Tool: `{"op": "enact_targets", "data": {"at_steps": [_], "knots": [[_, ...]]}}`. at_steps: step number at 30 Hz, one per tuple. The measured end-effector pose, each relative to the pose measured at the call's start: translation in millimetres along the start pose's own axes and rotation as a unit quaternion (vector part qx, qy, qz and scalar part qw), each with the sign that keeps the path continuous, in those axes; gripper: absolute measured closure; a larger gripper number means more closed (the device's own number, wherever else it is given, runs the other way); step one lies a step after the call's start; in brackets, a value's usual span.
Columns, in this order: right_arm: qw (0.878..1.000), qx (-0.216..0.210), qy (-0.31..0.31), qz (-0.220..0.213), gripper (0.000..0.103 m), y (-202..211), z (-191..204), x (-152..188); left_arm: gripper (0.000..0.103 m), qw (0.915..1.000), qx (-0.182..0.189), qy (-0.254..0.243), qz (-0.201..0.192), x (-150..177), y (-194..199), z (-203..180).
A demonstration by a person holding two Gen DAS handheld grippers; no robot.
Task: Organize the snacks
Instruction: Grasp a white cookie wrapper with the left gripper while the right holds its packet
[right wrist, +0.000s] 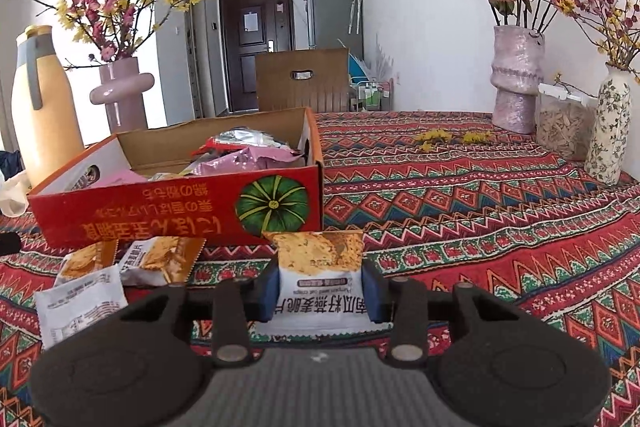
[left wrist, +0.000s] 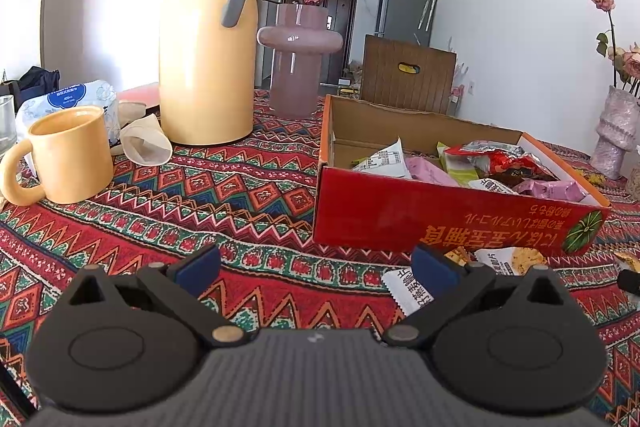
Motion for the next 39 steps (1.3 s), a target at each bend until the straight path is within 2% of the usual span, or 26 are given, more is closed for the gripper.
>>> {"op": "enact_targets", "data": {"at_steps": [9, 15, 21, 26, 32, 36, 39], "knots": [[1.0, -0.022, -0.012, 0.0, 0.063, 0, -3, 1, 0.0, 1.0, -0.006, -0.001, 0.0, 0, 0, 0], [0.999, -0.03, -0.021, 0.002, 0.063, -1, -6, 1, 0.0, 0.9996, -0.013, -0.024, -0.001, -2, 7, -10], [0.998, -0.046, -0.032, 0.001, 0.063, -1, -11, 1, 0.0, 0.9979, 0.013, -0.062, 0.012, -4, 14, -37], [0.997, -0.06, -0.038, -0.006, 0.063, 1, -13, 2, 0.0, 0.9921, 0.027, -0.121, 0.022, 4, 14, -76], [0.996, -0.077, -0.042, -0.016, 0.063, 3, -16, 3, 0.0, 0.9782, 0.031, -0.199, 0.048, 21, 4, -117], [0.995, -0.087, -0.045, -0.023, 0.063, 5, -18, 3, 0.002, 0.9728, 0.035, -0.219, 0.067, 28, -5, -126], [0.994, -0.093, -0.045, -0.028, 0.063, 6, -18, 4, 0.011, 0.9719, 0.039, -0.219, 0.078, 31, -10, -130]]}}
Point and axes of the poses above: each gripper's, at about its wrist camera, not at the fingertips, and y roughly against the way its jaws point, z to its left, x to its underside, the point moved 2 cm from there along -y, roughly the way its jaws point, and after that the axes turned 15 degrees about z, right-handed, at the moved point
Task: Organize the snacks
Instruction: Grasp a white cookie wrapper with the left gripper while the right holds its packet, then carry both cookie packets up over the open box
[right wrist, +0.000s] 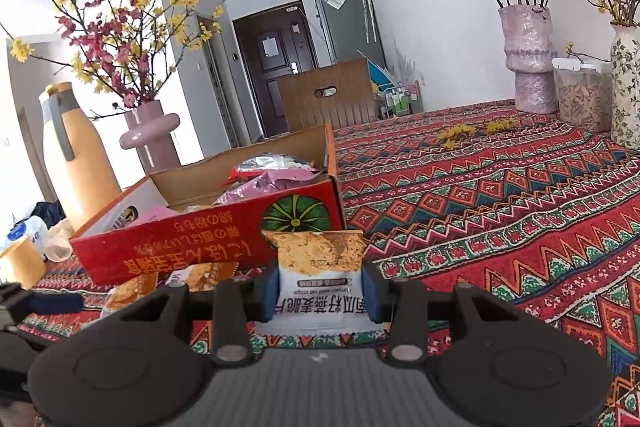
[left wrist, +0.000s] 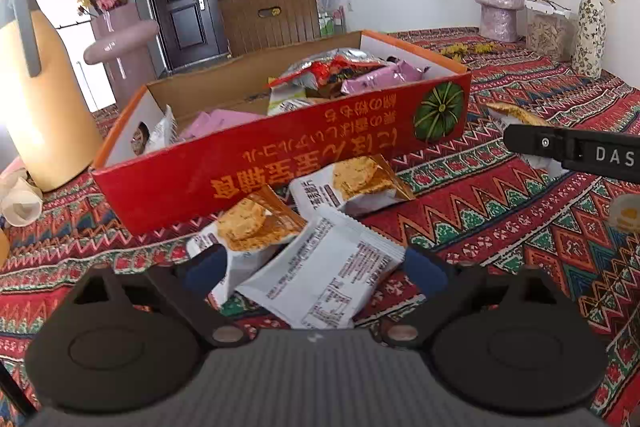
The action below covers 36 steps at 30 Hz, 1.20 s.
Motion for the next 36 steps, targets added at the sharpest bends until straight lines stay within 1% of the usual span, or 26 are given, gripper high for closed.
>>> {"op": "enact_targets", "data": {"at_steps": [1, 3, 4, 7, 8, 11, 12, 14, 16, 24, 30, 36], "knots": [[1.0, -0.002, 0.0, -0.002, 0.063, 0, 0, 0, 0.015, 1.0, 0.003, 0.0, 0.004, 0, -2, -1], [1.0, -0.005, 0.001, -0.003, 0.063, 1, 0, 0, 0.018, 0.9999, 0.006, 0.002, 0.01, -2, -5, -1], [1.0, -0.006, 0.001, -0.004, 0.063, 1, 0, 1, 0.021, 0.9999, 0.008, 0.003, 0.012, -2, -5, -1], [1.0, -0.01, 0.002, -0.006, 0.063, 2, 0, 0, 0.038, 0.9995, 0.019, 0.011, 0.021, -3, -8, -1], [1.0, -0.01, 0.002, -0.006, 0.062, 2, 0, 1, 0.046, 0.9993, 0.027, 0.013, 0.024, -4, -9, 0], [1.0, -0.012, 0.002, -0.006, 0.062, 2, 0, 1, 0.056, 0.999, 0.035, 0.013, 0.024, -4, -8, -2], [1.0, -0.011, 0.002, -0.006, 0.062, 2, 0, 1, 0.056, 0.999, 0.036, 0.012, 0.023, -4, -8, -2], [1.0, -0.011, 0.002, -0.006, 0.062, 2, 0, 1, 0.06, 0.9989, 0.04, 0.014, 0.022, -3, -6, -3], [1.0, -0.011, 0.002, -0.006, 0.062, 2, 0, 1, 0.062, 0.9988, 0.042, 0.015, 0.02, -3, -5, -3], [1.0, -0.011, 0.002, -0.006, 0.062, 2, 0, 1, 0.062, 0.9988, 0.046, 0.02, 0.004, 1, 6, -2], [1.0, -0.011, 0.003, -0.008, 0.062, 3, 0, 1, 0.062, 0.9982, 0.048, 0.03, -0.022, 1, 23, 1], [1.0, -0.005, 0.009, -0.011, 0.062, 4, 3, 2, 0.062, 0.9964, 0.045, 0.052, -0.048, -5, 43, 13]]}}
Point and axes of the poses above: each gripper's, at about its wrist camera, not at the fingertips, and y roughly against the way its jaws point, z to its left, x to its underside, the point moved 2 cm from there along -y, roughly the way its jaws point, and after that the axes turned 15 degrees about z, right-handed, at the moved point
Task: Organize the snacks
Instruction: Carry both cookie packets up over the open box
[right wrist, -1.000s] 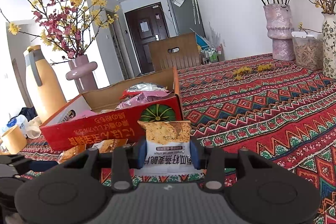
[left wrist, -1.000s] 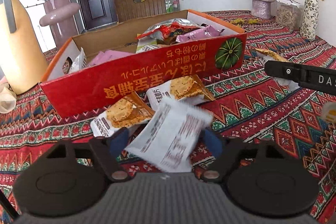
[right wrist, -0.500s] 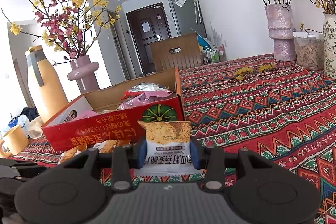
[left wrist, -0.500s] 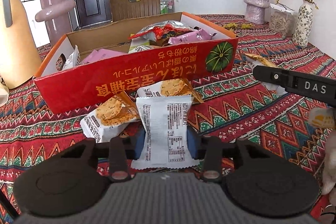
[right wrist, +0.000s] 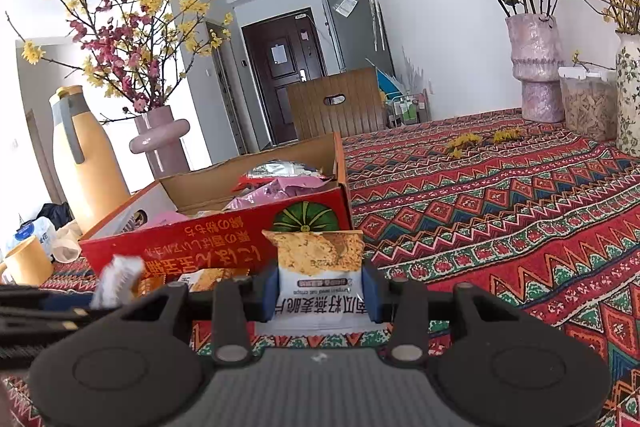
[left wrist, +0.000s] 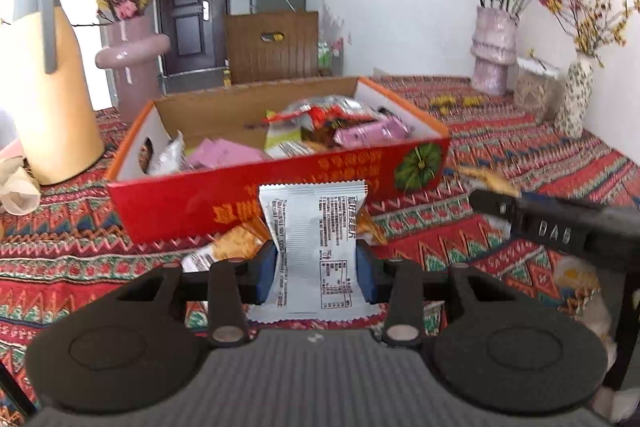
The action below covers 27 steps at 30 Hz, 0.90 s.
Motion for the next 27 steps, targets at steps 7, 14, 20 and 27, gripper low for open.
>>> {"op": "enact_targets", "data": {"at_steps": [7, 14, 20, 27], "knots": [[0.999, 0.018, 0.03, 0.003, 0.063, 6, 15, -2, 0.062, 0.9995, -0.01, 0.021, -0.022, -13, 18, 15], [0.999, 0.008, 0.047, -0.01, 0.063, 18, 38, -24, 0.062, 0.9984, -0.015, 0.038, -0.038, -31, 24, 30], [0.998, 0.006, 0.064, -0.019, 0.062, 13, 59, -50, 0.062, 0.9968, -0.028, 0.055, -0.051, -54, 23, 49], [0.997, 0.008, 0.08, -0.022, 0.063, -10, 78, -83, 0.062, 0.9934, -0.041, 0.082, -0.068, -86, 12, 76]]}}
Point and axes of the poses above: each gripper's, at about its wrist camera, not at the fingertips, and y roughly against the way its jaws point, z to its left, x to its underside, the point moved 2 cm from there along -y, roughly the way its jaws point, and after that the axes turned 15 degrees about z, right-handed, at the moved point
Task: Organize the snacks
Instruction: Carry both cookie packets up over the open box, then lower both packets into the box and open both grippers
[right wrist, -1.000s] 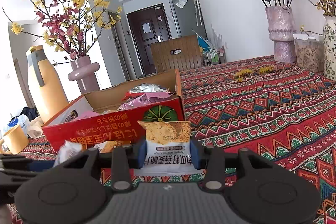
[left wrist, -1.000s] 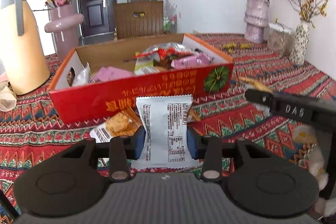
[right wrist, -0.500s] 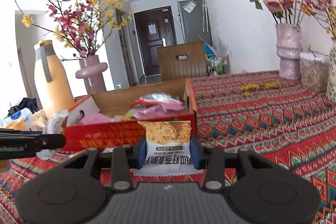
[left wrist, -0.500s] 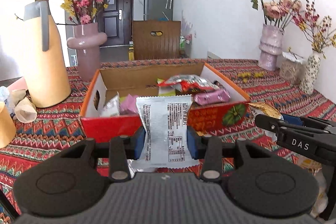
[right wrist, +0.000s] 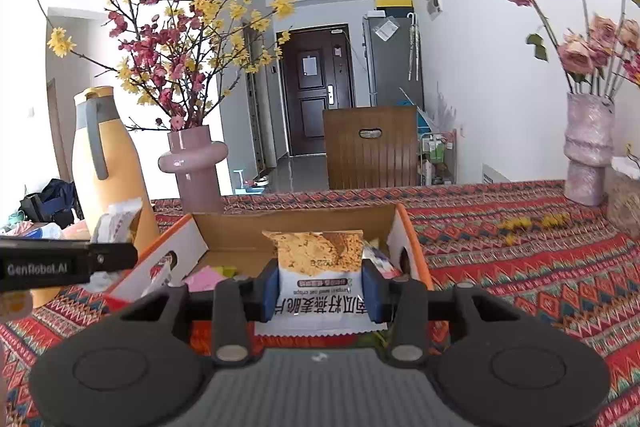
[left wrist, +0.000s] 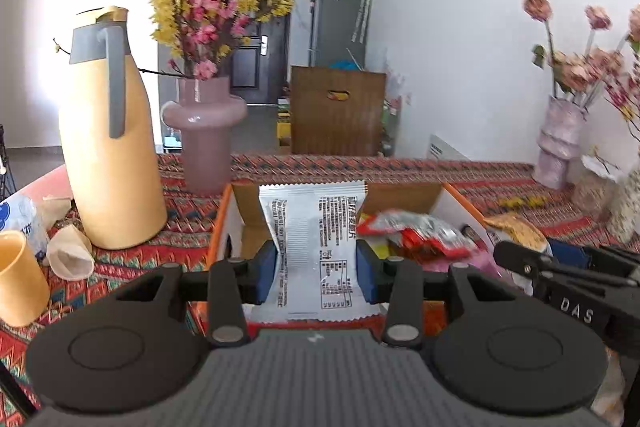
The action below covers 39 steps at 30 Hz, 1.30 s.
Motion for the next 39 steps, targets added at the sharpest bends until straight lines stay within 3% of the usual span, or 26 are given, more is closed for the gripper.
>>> {"op": "enact_targets", "data": {"at_steps": [10, 21, 24, 27, 28, 29, 32, 39], "knots": [[1.0, 0.014, 0.013, -0.004, 0.063, -53, 14, -37, 0.062, 0.9989, -0.03, 0.034, -0.007, -28, -51, 20], [1.0, 0.024, 0.002, -0.009, 0.063, -84, 8, -22, 0.061, 0.9989, -0.031, 0.035, 0.006, -9, -81, 25], [1.0, 0.026, 0.008, 0.001, 0.062, -88, 10, -19, 0.052, 0.9987, -0.03, 0.041, 0.001, -7, -79, 27], [1.0, 0.03, 0.006, 0.0, 0.06, -87, 10, -17, 0.027, 0.9985, -0.031, 0.044, -0.011, -6, -73, 27], [0.999, 0.032, 0.004, -0.003, 0.055, -85, 9, -17, 0.014, 0.9982, -0.033, 0.047, -0.019, -6, -71, 27], [1.0, 0.03, 0.003, -0.006, 0.04, -84, 9, -17, 0.003, 0.9978, -0.035, 0.05, -0.025, -6, -68, 28], [0.999, 0.032, -0.008, -0.023, 0.009, -77, 6, -15, 0.0, 0.9965, -0.042, 0.06, -0.039, -5, -62, 29], [0.999, 0.027, -0.021, -0.027, 0.006, -75, 2, -16, 0.0, 0.9963, -0.047, 0.065, -0.028, -5, -68, 31]]}}
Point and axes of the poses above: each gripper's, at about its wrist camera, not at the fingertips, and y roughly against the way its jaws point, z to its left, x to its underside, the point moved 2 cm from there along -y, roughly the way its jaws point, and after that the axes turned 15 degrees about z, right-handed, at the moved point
